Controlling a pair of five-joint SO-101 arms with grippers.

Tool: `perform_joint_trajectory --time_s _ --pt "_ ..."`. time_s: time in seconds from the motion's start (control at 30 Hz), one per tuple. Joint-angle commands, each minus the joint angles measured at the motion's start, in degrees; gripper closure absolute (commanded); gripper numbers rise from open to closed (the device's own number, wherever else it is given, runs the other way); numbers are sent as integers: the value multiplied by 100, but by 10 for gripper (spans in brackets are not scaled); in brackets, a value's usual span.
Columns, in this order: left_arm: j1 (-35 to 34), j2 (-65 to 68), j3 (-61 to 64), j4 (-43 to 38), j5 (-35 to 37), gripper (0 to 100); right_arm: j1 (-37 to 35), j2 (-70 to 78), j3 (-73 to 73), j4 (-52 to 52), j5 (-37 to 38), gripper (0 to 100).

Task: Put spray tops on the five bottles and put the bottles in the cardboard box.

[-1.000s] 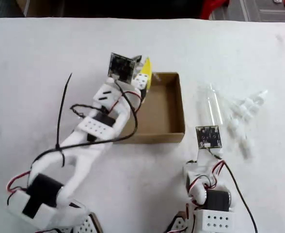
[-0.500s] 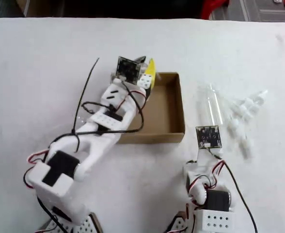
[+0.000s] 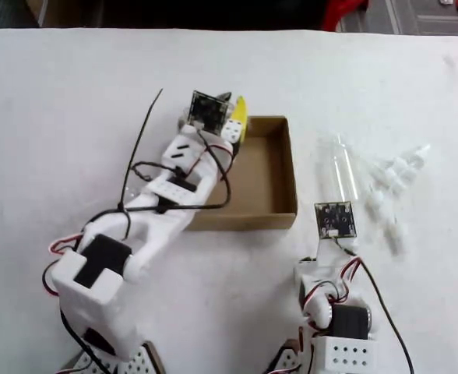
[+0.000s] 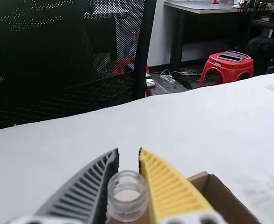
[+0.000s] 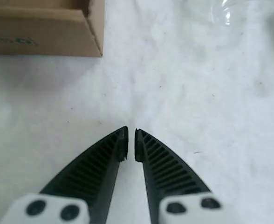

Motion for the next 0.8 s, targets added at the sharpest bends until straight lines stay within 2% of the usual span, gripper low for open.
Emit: perform_joint_trajectory --time_s 0.0,0.77 --pt "-101 -40 -352 -158 -62 976 48 -31 53 31 -26 982" --pt "-66 -75 -334 -149 -70 972 48 -31 53 31 -26 982"
